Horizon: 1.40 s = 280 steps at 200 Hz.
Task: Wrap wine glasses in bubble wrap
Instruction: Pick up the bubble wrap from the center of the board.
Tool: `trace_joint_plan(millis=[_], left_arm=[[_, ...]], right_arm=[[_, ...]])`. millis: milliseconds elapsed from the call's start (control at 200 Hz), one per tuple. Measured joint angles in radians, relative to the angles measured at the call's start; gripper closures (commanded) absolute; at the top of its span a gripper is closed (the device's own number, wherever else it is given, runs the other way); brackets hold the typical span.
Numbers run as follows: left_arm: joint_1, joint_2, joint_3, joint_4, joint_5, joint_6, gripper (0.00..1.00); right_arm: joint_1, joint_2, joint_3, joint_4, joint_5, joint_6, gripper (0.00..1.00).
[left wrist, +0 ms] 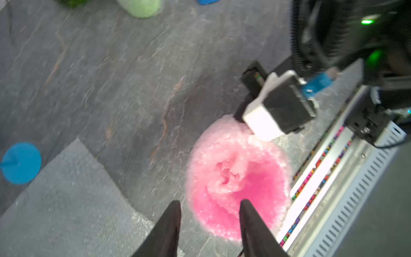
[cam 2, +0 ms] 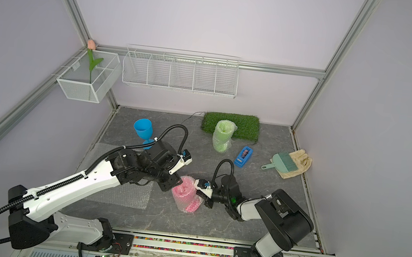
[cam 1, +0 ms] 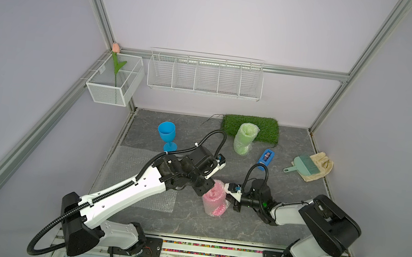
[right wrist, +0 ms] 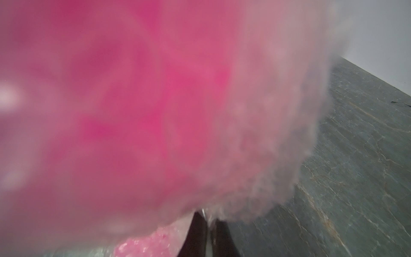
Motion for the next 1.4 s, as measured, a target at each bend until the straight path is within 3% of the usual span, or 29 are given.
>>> trace_joint_plan(millis=[175,445,635,750,900,1020,1155,1275,1400], left_arm=[[0.014,0.054,-0.024,-0.046,-0.014,-0.159,0.56],[0.016,0.121,-0.05,-0.042,0.037,-0.227,0.84],[0.039,0.122,-0.045,-0.055,0.034,-0.219,0.91],[0.064,0.121,-0.043,-0.059,0.035,-0.215,0.93],[0.094,0.12,-0.034,-0.07,0.014,-0.213,0.96],[0.098,0.138,-0.006,-0.095,-0.012,-0.212,0.99],[0.098,0.166,0.019,-0.102,-0.02,-0.219,0.98],[0.098,0.172,0.024,-0.102,-0.019,-0.231,0.98],[0.098,0.194,0.043,-0.103,-0.019,-0.252,0.98]], right_arm=[[0.0,0.0,0.004,-0.006,0.0,0.0,0.93],[0.0,0.001,0.011,-0.016,0.0,0.0,0.93],[-0.003,-0.061,0.011,-0.085,0.028,0.032,0.58],[-0.01,-0.191,0.011,-0.206,0.061,0.043,0.49],[-0.018,-0.379,0.037,-0.382,0.095,0.093,0.48],[-0.018,-0.457,0.12,-0.524,0.142,0.219,0.51],[-0.015,-0.463,0.271,-0.709,0.201,0.453,0.47],[-0.008,-0.384,0.483,-0.936,0.209,0.656,0.49],[0.061,-0.288,0.645,-1.126,0.257,0.776,0.46]])
